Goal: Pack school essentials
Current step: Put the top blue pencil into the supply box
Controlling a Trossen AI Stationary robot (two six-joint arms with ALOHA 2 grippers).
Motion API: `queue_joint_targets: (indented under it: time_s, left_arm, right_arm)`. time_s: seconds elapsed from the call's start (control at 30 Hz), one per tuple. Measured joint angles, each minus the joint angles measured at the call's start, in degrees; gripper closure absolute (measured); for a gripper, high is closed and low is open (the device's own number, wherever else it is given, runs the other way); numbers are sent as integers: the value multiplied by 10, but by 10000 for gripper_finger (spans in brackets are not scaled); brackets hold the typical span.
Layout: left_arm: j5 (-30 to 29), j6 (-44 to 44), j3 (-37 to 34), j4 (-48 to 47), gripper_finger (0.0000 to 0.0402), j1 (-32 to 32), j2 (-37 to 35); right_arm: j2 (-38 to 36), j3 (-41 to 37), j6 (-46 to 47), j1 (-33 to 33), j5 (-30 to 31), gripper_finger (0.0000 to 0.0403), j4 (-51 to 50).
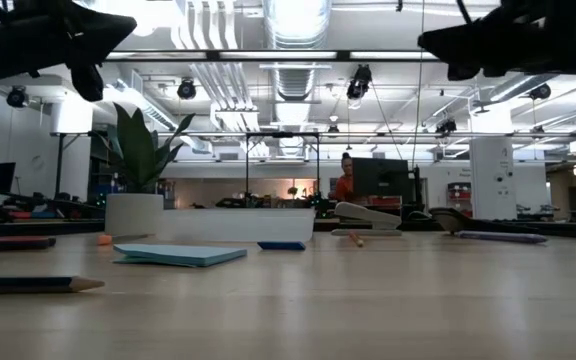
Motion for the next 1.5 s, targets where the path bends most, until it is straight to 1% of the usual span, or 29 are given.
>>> queue_joint_targets:
  time_s: [0.1, 0.2, 0.33, 0.47, 0.6, 0.83, 0.9, 0.97, 1.03, 1.2, 1.33, 1.43, 1.5]
  left_arm:
    - [0, -27, 1, 27, 402, 0, 29]
    - [0, -41, 11, 30, 402, 0, 57]
    - [1, -68, 36, 37, 402, 0, 94]
    - [2, -143, 58, 37, 402, 0, 137]
    - [22, -207, 84, 36, 402, -1, 179]
    - [29, -235, 137, 18, 402, -5, 272]
    - [27, -251, 162, -42, 402, -5, 295]
    - [20, -271, 196, -131, 402, -5, 314]
    - [18, -300, 240, -243, 402, -5, 332]
    - [18, -402, 350, -555, 402, -5, 385]
    - [17, -481, 416, -757, 402, -3, 428]
    - [16, -525, 446, -876, 402, 2, 456]
    - [15, -554, 449, -919, 402, 8, 474]
  right_arm:
    - [-15, -20, -1, 0, 0, 355, 28]
    - [-27, -35, -11, 0, -1, 355, 48]
    - [-47, -46, -12, 0, -27, 355, 56]
    - [-70, -53, -4, 0, -31, 355, 57]
    - [-102, -68, -17, 0, -65, 355, 58]
    - [-159, -88, -18, 0, -71, 355, 58]
    - [-165, -89, -18, 0, -71, 355, 52]
    - [-168, -89, -19, 0, -70, 355, 42]
    - [-169, -89, -26, 0, -70, 355, 37]
    - [-169, -89, -35, 0, -70, 355, 34]
    - [-169, -89, -39, 0, -70, 355, 32]
    - [-169, -89, -40, 0, -68, 355, 32]
    - [-169, -89, -40, 0, -65, 355, 32]
